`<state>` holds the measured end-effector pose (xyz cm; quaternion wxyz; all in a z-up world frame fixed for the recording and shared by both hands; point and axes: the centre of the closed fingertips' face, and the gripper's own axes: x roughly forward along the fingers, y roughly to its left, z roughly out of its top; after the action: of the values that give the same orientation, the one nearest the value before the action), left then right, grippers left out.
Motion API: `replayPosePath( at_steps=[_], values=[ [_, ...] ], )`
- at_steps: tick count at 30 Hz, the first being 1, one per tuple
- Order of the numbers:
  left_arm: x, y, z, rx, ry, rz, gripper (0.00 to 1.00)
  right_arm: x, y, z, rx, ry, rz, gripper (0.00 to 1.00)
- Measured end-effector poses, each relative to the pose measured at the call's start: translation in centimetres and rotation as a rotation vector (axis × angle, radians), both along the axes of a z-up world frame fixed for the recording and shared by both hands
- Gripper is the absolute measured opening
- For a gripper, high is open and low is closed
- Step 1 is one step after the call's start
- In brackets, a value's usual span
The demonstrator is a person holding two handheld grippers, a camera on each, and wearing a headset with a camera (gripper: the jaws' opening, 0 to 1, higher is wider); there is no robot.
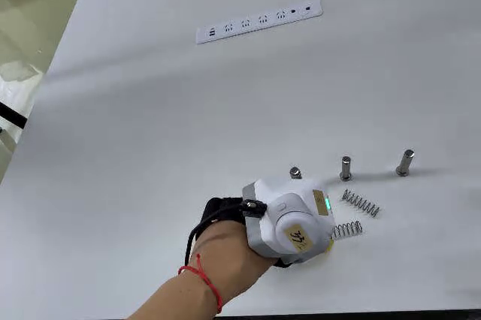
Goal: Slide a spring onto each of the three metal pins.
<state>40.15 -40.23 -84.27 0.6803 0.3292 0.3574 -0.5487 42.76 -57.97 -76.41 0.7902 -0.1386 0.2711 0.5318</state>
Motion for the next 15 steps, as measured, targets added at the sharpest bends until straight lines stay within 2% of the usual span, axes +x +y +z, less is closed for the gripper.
replayPosePath(
  at_steps=[5,12,15],
  values=[
    [-0.1,-0.2,0.5,-0.025,0.000,0.010,0.10,-0.1,0.3,0.2,0.000,0.000,0.006,0.84],
    [-0.5,-0.3,1.6,-0.083,0.002,0.038,0.10,0.0,0.6,1.0,-0.003,-0.007,0.014,0.84],
    [-0.5,-0.5,2.4,-0.121,-0.001,0.056,0.10,0.0,0.9,1.6,0.003,-0.009,0.018,0.83]
  ],
)
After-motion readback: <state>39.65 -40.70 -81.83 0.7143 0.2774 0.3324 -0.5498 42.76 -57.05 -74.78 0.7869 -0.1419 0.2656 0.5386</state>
